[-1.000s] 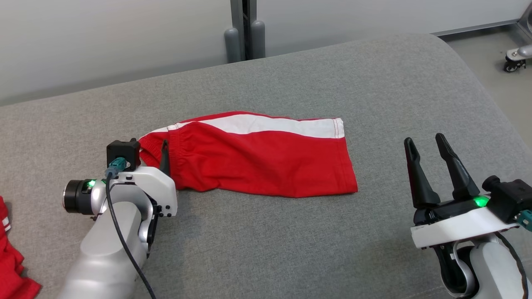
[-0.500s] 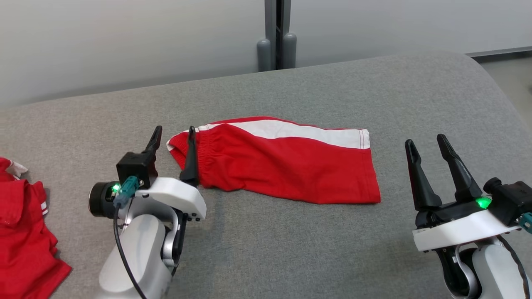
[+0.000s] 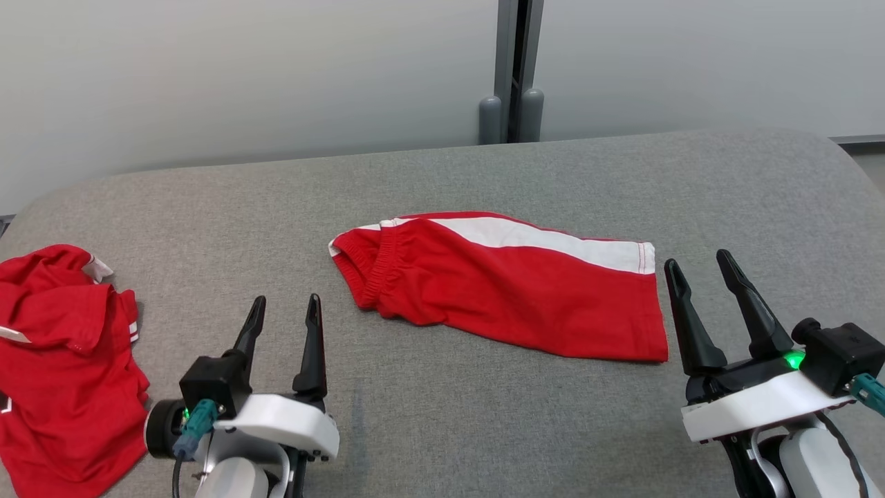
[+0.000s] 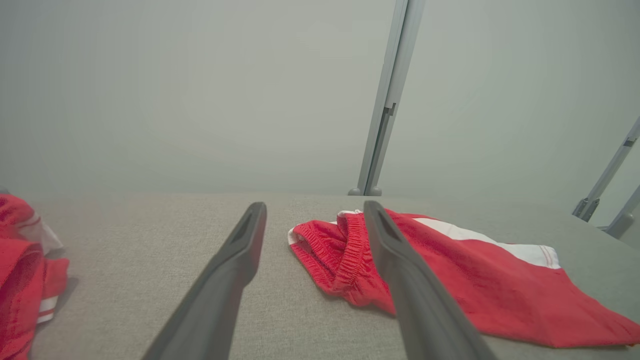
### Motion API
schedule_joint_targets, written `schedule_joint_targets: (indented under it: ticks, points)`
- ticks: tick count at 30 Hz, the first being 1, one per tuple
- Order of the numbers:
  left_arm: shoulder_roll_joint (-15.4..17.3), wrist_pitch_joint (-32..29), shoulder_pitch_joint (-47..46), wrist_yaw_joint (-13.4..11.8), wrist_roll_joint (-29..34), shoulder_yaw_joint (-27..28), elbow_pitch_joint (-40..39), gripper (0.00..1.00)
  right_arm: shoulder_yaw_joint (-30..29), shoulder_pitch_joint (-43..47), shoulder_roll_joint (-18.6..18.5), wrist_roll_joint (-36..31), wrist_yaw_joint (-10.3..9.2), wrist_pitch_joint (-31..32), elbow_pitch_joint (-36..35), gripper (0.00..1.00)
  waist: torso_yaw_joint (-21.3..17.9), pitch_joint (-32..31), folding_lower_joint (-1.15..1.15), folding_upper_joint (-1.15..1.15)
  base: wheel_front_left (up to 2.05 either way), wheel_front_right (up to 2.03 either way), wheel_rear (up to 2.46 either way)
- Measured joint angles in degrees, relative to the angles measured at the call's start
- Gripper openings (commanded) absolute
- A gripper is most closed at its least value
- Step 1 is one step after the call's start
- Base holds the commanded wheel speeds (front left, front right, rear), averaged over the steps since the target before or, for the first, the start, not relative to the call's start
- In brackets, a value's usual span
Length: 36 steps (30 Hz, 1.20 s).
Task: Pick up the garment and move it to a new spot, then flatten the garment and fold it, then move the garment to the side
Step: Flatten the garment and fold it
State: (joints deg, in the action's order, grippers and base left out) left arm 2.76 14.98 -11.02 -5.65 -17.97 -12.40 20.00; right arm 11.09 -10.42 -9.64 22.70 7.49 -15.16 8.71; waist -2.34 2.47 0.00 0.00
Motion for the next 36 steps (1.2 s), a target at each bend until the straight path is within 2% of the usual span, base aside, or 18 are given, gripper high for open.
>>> schedule_joint_targets:
  ticks: [10,17,24,29,36]
  points:
    - [0.0,0.0,3.5,-1.0,0.3,-1.8,-2.1,1.0,0.3,0.5,-0.1,-0.1,0.0,0.0,0.5,1.0,2.0,-0.9,0.0,0.0,0.0,0.0,0.0]
    - [0.0,0.0,3.4,-1.5,0.3,-2.7,-1.4,1.0,1.0,0.4,-0.2,-0.1,0.0,0.0,0.7,1.0,1.4,0.1,0.0,0.0,0.0,0.0,0.0]
    - [0.0,0.0,-2.4,-2.0,0.6,-5.3,6.8,1.0,1.0,-1.3,-0.7,0.1,0.0,0.0,0.7,1.0,-1.0,4.2,0.0,0.0,0.0,0.0,0.0]
    - [0.0,0.0,-11.6,-0.9,1.0,-6.0,14.7,1.0,1.1,-2.6,-0.9,0.5,0.0,0.0,0.6,1.0,-3.1,7.4,0.0,0.0,0.0,0.0,0.0]
    - [0.0,-0.4,-24.9,1.6,-2.6,-5.5,27.3,1.0,1.9,-4.1,-0.8,1.1,0.0,0.0,0.5,1.0,-6.6,10.8,0.0,0.0,0.0,0.0,0.0]
